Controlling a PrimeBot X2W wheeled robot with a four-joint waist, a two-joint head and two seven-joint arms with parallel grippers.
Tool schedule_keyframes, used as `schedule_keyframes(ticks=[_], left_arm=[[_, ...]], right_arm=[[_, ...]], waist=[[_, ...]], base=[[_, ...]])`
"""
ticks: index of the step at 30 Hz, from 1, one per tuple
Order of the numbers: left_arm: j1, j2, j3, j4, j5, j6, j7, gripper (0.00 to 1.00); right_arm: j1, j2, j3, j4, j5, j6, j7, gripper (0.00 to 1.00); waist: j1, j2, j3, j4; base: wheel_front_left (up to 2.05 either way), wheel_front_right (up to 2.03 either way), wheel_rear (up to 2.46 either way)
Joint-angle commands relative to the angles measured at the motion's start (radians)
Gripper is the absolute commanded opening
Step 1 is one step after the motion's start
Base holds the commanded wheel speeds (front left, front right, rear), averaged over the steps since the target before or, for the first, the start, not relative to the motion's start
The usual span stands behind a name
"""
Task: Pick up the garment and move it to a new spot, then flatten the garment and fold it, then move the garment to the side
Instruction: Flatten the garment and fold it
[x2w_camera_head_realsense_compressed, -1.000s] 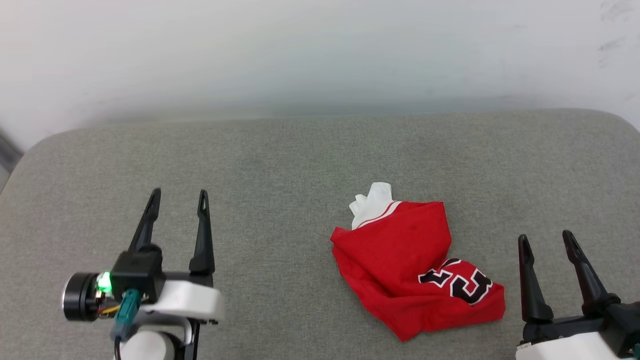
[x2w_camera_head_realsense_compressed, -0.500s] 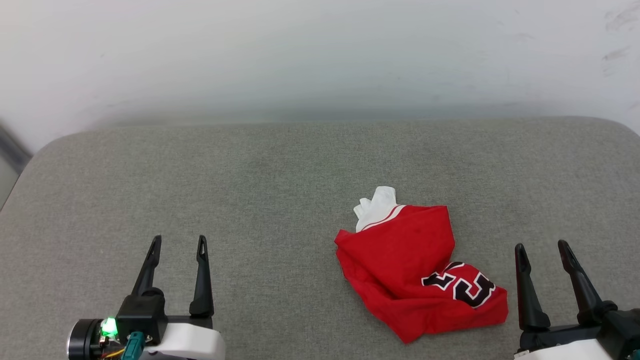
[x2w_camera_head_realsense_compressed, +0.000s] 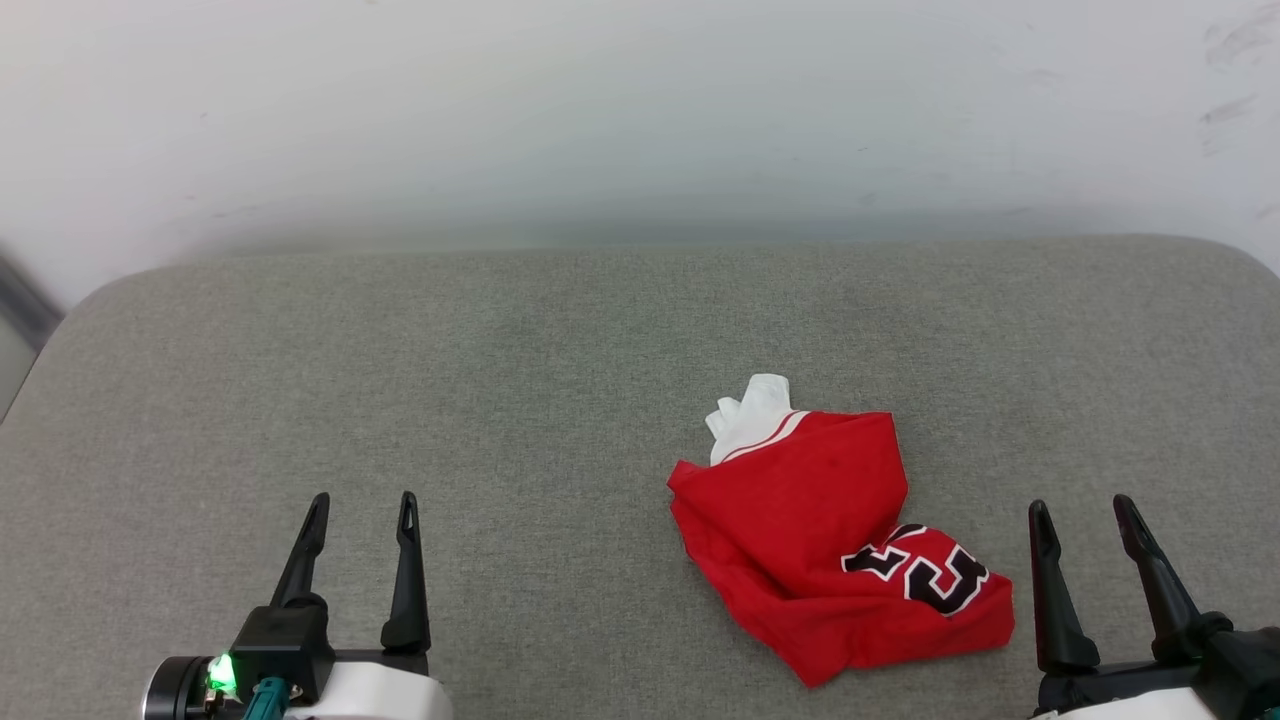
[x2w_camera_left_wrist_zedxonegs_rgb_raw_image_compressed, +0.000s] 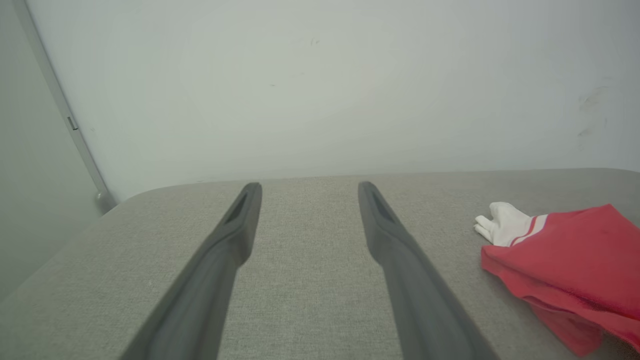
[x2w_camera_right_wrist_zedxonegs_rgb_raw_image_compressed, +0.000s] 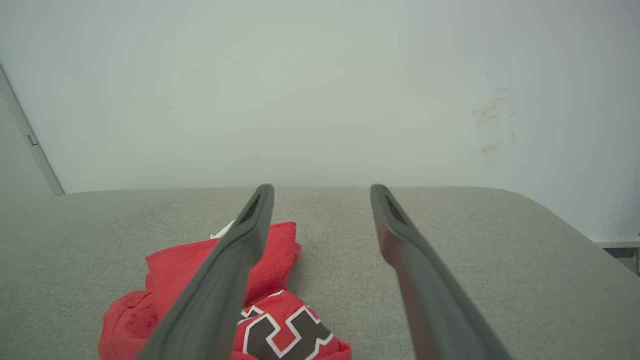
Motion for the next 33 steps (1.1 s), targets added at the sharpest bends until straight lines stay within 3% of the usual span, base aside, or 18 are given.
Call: schedule_keyframes(ticks=[1, 11, 16, 24, 33], left_arm=[[0.011, -0.008, 0.009, 0.005, 0.009, -0.011, -0.003, 1.0], [-0.002, -0.036, 0.055, 0.022, 0.037, -0.059, -0.003, 1.0], [-0.072, -0.036, 0.061, 0.029, 0.045, -0.108, -0.003, 1.0], [-0.336, -0.007, 0.044, 0.026, 0.046, -0.192, -0.002, 1.0], [-0.68, 0.053, -0.086, 0.183, 0.016, -0.227, 0.028, 1.0]], right_arm=[[0.006, 0.002, 0.001, -0.001, 0.004, 0.0, -0.002, 1.0], [0.004, 0.002, -0.001, -0.002, 0.004, 0.0, -0.002, 1.0], [-0.006, 0.002, -0.003, -0.005, 0.001, 0.0, -0.002, 1.0], [-0.031, 0.002, -0.012, -0.02, -0.005, 0.0, -0.002, 1.0], [-0.077, 0.002, -0.014, -0.027, 0.004, 0.0, -0.002, 1.0]], waist=[[0.0, 0.0, 0.001, 0.0], [0.0, 0.0, 0.002, -0.005], [0.0, 0.0, 0.008, -0.009], [0.0, 0.0, 0.056, -0.022], [0.0, 0.0, 0.145, -0.069]], base=[[0.0, 0.0, 0.0], [0.0, 0.0, 0.0], [0.0, 0.0, 0.0], [0.0, 0.0, 0.0], [0.0, 0.0, 0.0]])
